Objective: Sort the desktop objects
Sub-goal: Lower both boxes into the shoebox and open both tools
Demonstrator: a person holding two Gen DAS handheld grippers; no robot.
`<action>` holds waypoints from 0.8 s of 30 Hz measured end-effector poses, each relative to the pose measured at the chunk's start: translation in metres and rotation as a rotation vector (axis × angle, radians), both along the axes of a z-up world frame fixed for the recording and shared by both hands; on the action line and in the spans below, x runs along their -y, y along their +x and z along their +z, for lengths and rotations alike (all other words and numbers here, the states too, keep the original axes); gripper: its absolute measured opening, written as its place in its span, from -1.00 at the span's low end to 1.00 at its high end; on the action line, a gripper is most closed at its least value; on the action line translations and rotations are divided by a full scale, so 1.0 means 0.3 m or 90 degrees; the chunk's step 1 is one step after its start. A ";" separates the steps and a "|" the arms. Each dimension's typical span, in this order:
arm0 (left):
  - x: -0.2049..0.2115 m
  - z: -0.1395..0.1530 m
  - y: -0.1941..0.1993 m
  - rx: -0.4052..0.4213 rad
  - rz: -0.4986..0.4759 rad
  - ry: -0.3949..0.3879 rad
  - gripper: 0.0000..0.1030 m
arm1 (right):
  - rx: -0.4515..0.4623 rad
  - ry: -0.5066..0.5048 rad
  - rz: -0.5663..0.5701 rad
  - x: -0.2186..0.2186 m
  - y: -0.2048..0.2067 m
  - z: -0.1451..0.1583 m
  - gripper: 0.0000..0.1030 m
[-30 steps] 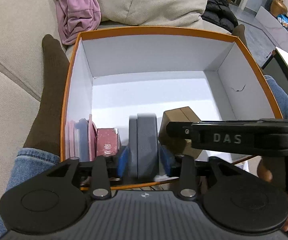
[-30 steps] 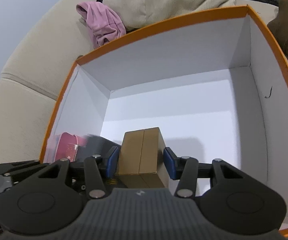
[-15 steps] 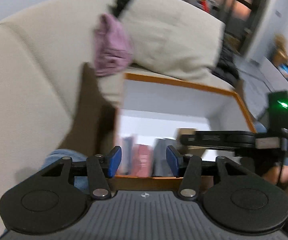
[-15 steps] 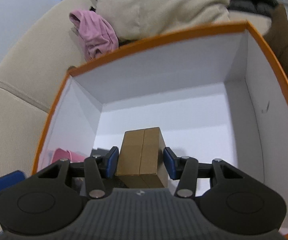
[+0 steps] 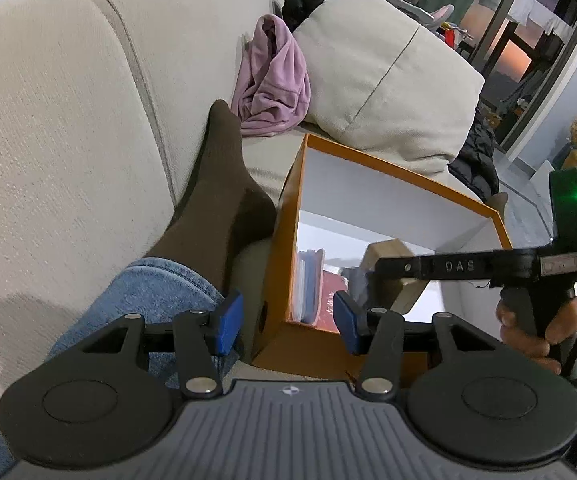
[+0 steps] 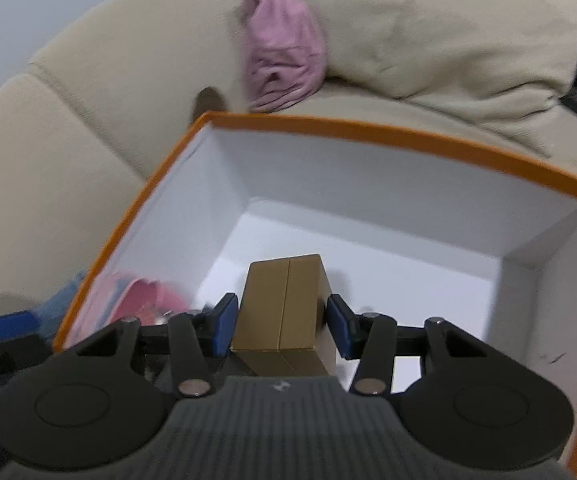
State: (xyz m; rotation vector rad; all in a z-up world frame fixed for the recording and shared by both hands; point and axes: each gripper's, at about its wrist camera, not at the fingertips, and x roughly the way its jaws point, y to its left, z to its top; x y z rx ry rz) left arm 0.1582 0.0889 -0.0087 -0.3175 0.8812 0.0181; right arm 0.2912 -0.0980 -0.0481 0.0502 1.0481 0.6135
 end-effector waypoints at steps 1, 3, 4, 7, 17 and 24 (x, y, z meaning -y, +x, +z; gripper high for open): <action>-0.001 -0.001 0.000 -0.001 0.001 -0.001 0.12 | -0.011 0.008 0.005 -0.003 -0.005 -0.005 -0.02; -0.004 -0.002 -0.003 -0.001 0.003 -0.004 0.12 | -0.031 0.013 0.003 -0.011 -0.014 -0.019 -0.02; -0.005 -0.003 -0.004 -0.001 0.004 -0.005 0.11 | -0.032 0.011 -0.002 -0.012 -0.017 -0.024 -0.02; -0.004 -0.007 -0.006 -0.003 0.001 -0.007 0.11 | -0.060 0.027 -0.028 0.004 -0.019 -0.038 -0.02; 0.010 -0.021 -0.001 -0.012 -0.007 -0.019 0.11 | -0.150 0.070 -0.084 0.048 -0.050 -0.067 0.01; -0.006 -0.024 -0.001 -0.009 0.008 -0.024 0.12 | -0.167 0.117 -0.093 0.096 -0.055 -0.058 0.03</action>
